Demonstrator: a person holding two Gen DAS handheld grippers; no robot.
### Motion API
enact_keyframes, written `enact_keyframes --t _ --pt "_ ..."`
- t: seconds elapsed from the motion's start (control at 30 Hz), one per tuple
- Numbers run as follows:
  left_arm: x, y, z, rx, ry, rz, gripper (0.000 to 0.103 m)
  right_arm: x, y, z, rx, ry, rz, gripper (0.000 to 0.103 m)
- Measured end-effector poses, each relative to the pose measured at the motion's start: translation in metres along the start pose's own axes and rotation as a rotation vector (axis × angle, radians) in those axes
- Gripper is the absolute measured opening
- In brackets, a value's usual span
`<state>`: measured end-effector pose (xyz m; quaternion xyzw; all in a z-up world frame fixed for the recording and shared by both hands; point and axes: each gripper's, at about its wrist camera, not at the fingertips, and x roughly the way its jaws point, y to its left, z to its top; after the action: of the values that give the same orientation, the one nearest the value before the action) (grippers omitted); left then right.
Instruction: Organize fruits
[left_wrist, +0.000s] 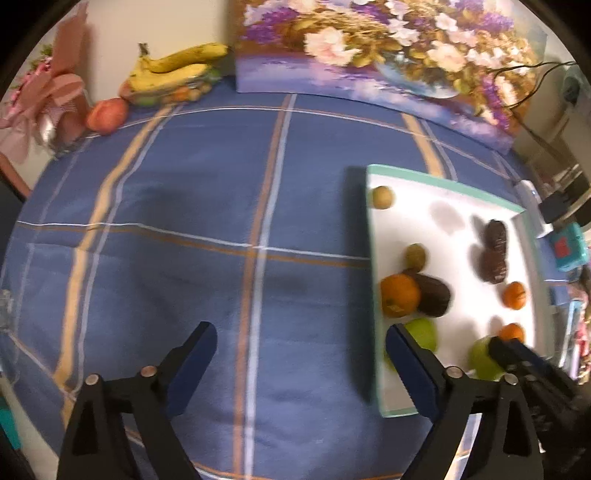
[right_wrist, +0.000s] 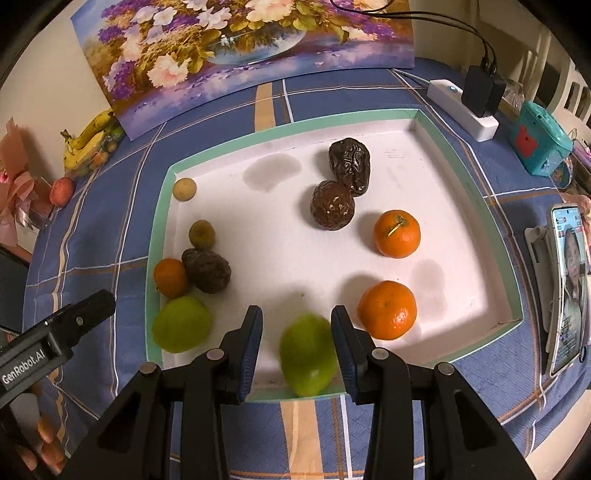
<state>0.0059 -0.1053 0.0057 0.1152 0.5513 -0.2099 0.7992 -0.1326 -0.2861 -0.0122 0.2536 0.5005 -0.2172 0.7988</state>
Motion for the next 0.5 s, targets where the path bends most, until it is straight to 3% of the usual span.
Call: enact_keyframes --t 0.07,0.33,0.4,0.5 --pt "0.0 0.006 -0.004 -0.003 -0.003 0.022 0.103 -0.004 0.002 -0.003 -0.007 -0.005 -0.004 0.04" --pt "-0.014 0.026 -0.021 0.004 -0.036 0.062 0.103 -0.018 0.01 -0.018 -0.026 -0.033 -0.018 0.043" --pt "-0.017 0.03 -0.027 0.0 -0.034 0.056 0.103 -0.019 0.013 -0.024 -0.036 -0.039 -0.027 0.061" --pt "-0.02 0.038 -0.036 0.002 -0.032 0.065 0.103 -0.023 0.018 -0.033 -0.051 -0.047 -0.043 0.066"
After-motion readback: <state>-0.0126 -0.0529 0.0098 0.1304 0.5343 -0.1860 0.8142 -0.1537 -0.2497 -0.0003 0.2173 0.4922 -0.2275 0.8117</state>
